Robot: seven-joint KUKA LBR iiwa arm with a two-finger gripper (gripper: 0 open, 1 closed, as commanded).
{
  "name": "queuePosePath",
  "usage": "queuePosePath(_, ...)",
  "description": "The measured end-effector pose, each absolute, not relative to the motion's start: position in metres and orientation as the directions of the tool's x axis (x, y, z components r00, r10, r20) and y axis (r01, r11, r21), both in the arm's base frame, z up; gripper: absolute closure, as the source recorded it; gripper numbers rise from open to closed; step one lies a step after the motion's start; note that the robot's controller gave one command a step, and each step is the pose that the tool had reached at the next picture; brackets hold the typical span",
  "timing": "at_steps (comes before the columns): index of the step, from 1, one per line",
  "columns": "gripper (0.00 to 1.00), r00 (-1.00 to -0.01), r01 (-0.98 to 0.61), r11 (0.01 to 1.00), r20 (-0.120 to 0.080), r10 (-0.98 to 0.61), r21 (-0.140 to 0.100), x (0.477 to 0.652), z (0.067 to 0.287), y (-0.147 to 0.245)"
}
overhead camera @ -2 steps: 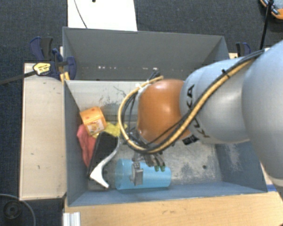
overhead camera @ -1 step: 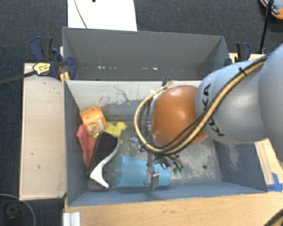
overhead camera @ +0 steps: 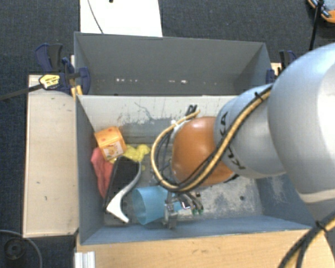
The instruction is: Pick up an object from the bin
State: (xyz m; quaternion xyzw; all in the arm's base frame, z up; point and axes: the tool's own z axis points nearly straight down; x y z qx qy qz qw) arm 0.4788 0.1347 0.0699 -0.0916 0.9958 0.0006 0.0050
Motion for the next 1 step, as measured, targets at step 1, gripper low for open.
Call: queuePosePath(1, 1.00, -0.952, -0.306, 0.952, -0.015, -0.306, 0.000, 0.4803, 0.0719, 0.1406)
